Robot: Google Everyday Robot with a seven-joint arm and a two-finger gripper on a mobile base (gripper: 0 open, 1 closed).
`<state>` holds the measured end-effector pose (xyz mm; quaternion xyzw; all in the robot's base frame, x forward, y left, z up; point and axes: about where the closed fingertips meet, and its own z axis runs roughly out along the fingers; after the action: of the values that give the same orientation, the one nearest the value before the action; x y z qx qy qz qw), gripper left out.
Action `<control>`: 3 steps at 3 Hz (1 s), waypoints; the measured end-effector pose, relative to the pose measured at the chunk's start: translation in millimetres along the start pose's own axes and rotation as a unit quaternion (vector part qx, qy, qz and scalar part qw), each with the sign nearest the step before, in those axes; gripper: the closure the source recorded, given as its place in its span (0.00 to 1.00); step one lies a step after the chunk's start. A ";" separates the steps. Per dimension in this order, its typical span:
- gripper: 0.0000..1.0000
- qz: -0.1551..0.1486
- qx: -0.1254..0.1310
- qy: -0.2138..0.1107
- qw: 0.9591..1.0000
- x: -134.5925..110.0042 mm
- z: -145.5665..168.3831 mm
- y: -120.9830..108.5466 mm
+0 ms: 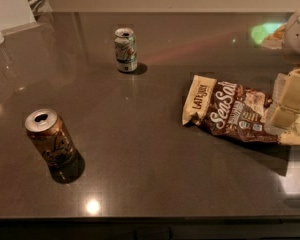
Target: Move brown chip bag near 7up can
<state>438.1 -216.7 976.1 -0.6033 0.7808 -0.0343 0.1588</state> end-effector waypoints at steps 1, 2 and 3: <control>0.00 0.000 0.000 0.000 1.000 -0.2 -0.1 -0.2; 0.00 0.000 0.006 -0.013 1.000 -9.3 6.1 -12.0; 0.00 0.009 0.002 -0.024 1.000 -15.5 23.1 -29.9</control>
Offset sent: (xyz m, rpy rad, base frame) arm 0.0344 0.0133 -0.0073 0.0504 -0.0234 0.0069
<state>476.1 -206.8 964.8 -0.5967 0.7820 -0.0205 0.1790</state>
